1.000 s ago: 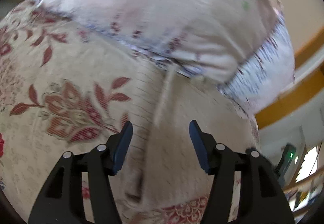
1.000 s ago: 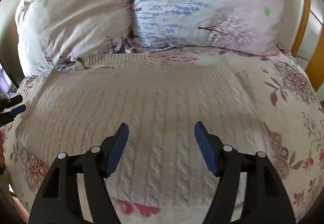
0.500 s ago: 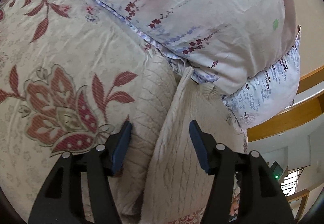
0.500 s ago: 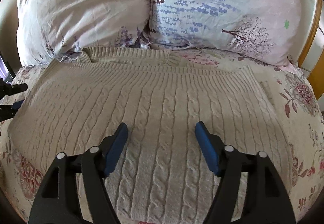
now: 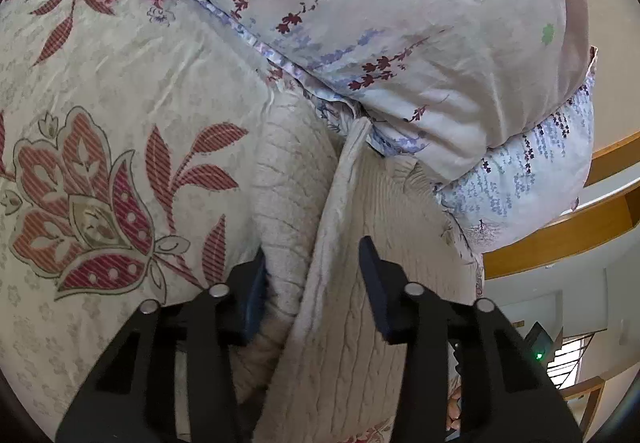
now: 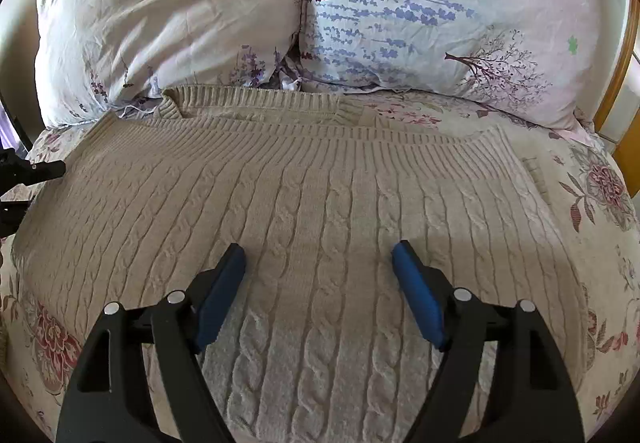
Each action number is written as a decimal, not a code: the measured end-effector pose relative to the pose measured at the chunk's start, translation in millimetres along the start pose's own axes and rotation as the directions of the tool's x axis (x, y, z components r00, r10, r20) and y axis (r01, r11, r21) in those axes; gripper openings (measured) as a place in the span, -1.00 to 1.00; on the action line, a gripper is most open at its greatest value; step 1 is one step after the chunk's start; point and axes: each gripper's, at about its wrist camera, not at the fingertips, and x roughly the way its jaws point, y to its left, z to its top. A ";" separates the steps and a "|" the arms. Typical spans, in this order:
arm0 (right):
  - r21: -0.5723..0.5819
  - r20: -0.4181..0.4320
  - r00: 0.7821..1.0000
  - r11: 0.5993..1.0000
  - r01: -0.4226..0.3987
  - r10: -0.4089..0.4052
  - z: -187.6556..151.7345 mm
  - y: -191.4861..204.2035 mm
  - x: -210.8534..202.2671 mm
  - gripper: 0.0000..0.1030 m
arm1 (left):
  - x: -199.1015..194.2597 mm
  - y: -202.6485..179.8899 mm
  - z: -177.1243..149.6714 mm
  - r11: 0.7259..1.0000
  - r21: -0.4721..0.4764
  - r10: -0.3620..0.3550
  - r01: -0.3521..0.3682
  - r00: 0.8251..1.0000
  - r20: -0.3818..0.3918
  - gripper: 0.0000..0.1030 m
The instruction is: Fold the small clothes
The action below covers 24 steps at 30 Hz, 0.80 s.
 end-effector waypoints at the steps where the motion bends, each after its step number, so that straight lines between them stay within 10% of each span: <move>1: -0.002 0.000 1.000 1.000 -0.001 0.001 0.3 0.3 0.6 0.52 | 2.0 0.0 -0.4 1.000 -0.005 -0.001 0.001 1.000 -0.007 -0.37; 11: 0.028 0.002 0.999 0.998 -0.048 0.048 2.4 -5.2 -4.2 0.51 | -11.5 -37.5 0.0 0.985 0.033 -0.170 0.169 0.985 0.033 -0.68; 24: 0.172 0.130 0.991 0.984 -0.045 0.023 -7.4 -81.0 -55.8 0.51 | 20.5 -152.3 -23.2 0.895 0.130 -0.428 0.427 0.904 -0.022 -0.72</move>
